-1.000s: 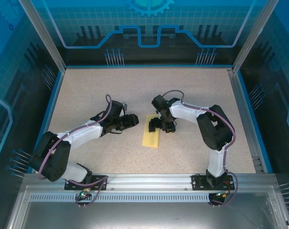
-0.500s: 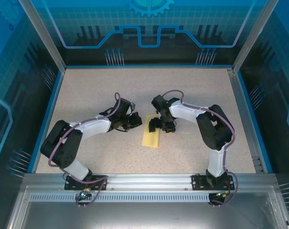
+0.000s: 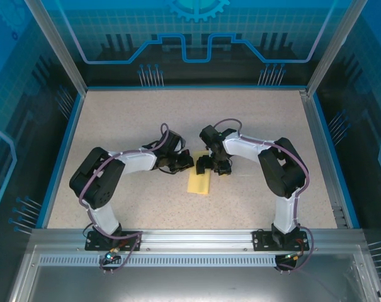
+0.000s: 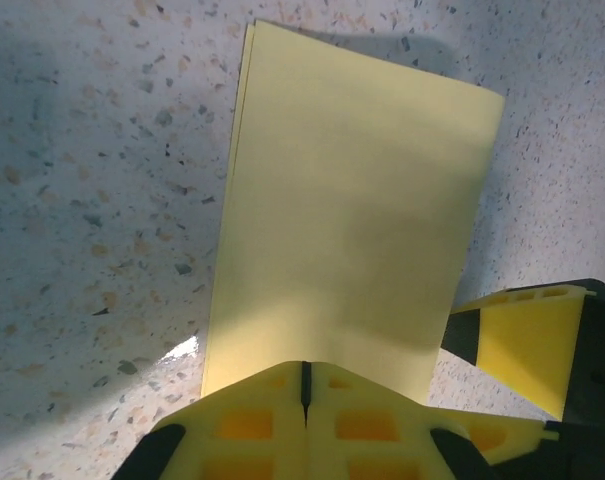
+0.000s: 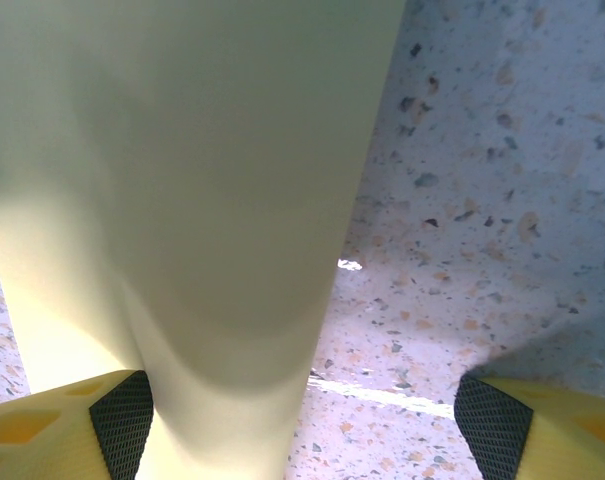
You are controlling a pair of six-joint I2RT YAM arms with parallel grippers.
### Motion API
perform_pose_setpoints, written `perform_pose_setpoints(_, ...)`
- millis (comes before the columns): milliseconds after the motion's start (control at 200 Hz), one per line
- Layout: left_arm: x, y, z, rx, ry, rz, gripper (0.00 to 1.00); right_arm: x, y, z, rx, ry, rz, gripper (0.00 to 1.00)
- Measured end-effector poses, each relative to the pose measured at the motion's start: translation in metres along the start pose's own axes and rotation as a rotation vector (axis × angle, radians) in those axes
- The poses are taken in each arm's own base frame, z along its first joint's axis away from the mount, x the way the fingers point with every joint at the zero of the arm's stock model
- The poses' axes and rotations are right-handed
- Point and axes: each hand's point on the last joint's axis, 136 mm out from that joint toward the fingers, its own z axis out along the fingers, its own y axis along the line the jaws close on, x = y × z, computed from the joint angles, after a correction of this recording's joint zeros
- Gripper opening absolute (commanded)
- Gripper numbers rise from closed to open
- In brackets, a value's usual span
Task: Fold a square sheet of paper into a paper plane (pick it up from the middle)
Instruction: Hold the square sheet of paper at the center of the table.
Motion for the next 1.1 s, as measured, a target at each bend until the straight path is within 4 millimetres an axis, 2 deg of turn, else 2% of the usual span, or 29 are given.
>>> perform_pose_setpoints(360, 0.007, 0.015, 0.017, -0.039, 0.041, -0.02, 0.0, 0.0, 0.0, 0.0, 0.001, 0.0, 0.004, 0.85)
perform_pose_setpoints(640, 0.007, 0.014, 0.019, -0.034, 0.047, -0.016, 0.0, -0.001, 0.001, -0.002, -0.004, -0.002, 0.007, 0.86)
perform_pose_setpoints(775, 0.007, 0.014, 0.019, -0.035, 0.047, -0.012, 0.0, -0.005, 0.006, -0.008, -0.027, -0.028, 0.003, 0.88)
perform_pose_setpoints(865, 0.007, 0.014, 0.019, -0.035, 0.047, -0.008, 0.0, -0.011, 0.013, -0.022, -0.069, -0.09, -0.008, 0.88)
perform_pose_setpoints(945, 0.007, 0.014, 0.019, -0.035, 0.048, 0.0, 0.0, -0.013, 0.018, -0.044, -0.131, -0.159, -0.017, 0.78)
perform_pose_setpoints(995, 0.007, 0.014, 0.019, -0.035, 0.048, 0.007, 0.0, -0.014, 0.021, -0.058, -0.181, -0.199, -0.02, 0.56)
perform_pose_setpoints(1100, 0.006, 0.014, 0.019, -0.037, 0.049, 0.009, 0.0, -0.017, 0.031, -0.076, -0.303, -0.251, -0.018, 0.3)
